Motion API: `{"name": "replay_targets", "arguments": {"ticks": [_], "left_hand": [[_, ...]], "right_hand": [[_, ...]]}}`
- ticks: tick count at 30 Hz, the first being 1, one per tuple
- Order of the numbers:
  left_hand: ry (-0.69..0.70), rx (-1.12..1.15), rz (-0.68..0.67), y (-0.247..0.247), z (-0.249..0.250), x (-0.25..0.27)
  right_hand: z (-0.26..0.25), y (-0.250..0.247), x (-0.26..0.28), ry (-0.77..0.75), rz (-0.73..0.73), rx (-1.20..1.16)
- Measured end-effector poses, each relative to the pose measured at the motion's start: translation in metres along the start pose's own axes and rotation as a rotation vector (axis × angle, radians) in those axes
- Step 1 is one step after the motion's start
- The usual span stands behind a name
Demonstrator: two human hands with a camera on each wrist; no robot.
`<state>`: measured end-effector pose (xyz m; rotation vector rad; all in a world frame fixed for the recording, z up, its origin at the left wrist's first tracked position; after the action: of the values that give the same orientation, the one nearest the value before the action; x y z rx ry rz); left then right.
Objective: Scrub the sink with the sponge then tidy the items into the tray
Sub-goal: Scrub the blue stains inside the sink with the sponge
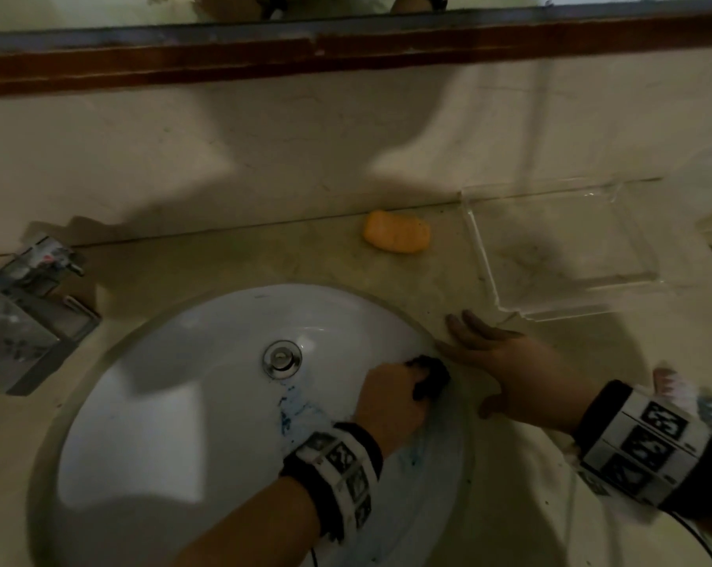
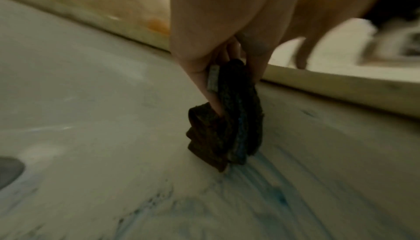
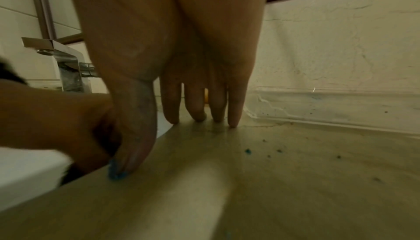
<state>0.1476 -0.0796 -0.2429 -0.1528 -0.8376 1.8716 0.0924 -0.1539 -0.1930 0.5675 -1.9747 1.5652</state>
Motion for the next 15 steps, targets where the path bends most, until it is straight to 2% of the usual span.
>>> {"name": "replay_targets", "arguments": {"ticks": [1, 4, 5, 8, 10, 12, 15], "left_hand": [[0.086, -0.080, 0.005, 0.005, 0.008, 0.011], [0.260, -0.222, -0.108, 0.031, 0.016, 0.039], [0.278, -0.280, -0.177, 0.040, 0.011, 0.047], [0.268, -0.424, -0.532, 0.069, -0.017, 0.072], [0.305, -0.454, -0.617, 0.066, -0.021, 0.082], [0.282, -0.344, -0.580, 0.055, -0.019, 0.076], [0.171, -0.106, -0.272, 0.017, -0.014, 0.048]], "right_hand": [[0.001, 0.000, 0.000, 0.000, -0.003, -0.005], [0.001, -0.001, 0.000, -0.002, -0.005, -0.014], [0.000, -0.001, 0.000, -0.002, -0.007, -0.009], [-0.002, -0.003, 0.001, 0.002, -0.010, -0.013], [-0.003, -0.003, 0.002, 0.009, -0.016, -0.013], [-0.003, -0.004, 0.002, 0.014, -0.014, -0.017], [-0.003, -0.005, 0.003, 0.012, -0.013, -0.015]]}}
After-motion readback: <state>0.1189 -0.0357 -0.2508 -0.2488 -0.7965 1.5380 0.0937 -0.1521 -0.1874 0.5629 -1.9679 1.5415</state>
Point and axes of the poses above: each hand's wrist, its own x-axis away from the middle knuckle, its own y-axis out of the palm, z = x × y, the point moved 9 cm from there along -x, towards the middle knuckle, and after that the axes turned 5 degrees about -y, right-handed, at the moved point
